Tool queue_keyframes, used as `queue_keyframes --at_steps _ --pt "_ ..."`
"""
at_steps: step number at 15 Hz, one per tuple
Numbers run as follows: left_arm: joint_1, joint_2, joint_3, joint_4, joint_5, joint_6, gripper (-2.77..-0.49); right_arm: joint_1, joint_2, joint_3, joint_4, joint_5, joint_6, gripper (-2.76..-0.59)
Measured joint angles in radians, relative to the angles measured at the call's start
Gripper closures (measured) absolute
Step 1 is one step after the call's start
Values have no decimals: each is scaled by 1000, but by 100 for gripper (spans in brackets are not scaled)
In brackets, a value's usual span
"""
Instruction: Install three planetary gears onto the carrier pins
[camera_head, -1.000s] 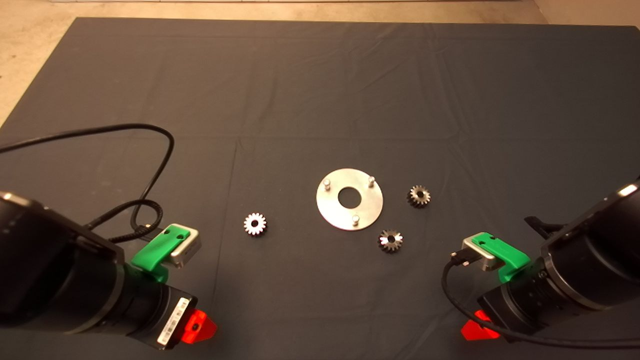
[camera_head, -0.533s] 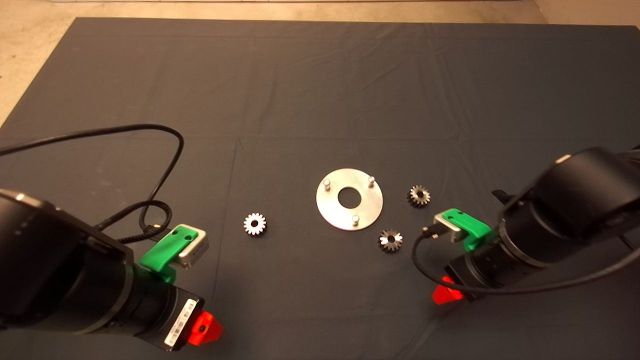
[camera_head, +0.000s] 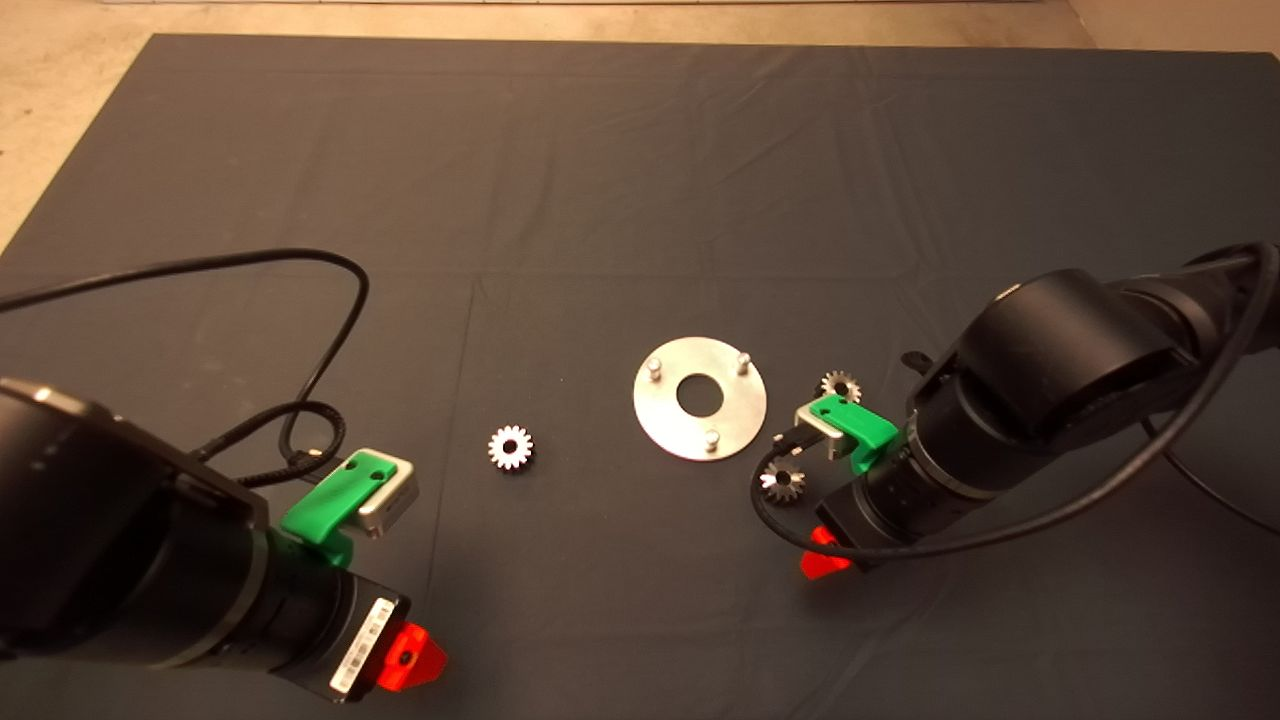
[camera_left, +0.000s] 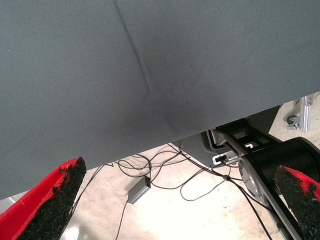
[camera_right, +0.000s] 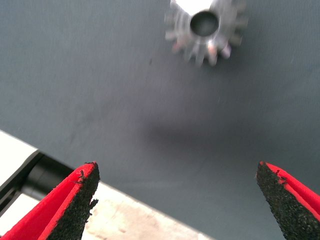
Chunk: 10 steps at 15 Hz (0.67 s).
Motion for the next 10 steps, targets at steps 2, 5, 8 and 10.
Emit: queue_keyframes --at_steps 2,5,8,10 --pt "0 0 0 0 0 0 -275 0 6 -19 -12 0 -37 -234" --pt "0 0 0 0 0 0 -275 0 11 -42 -36 0 -75 -234" --pt "0 0 0 0 0 0 -275 0 16 -55 -59 0 -104 -234" --pt "0 0 0 0 0 0 -275 0 20 -63 -74 0 -124 -234"
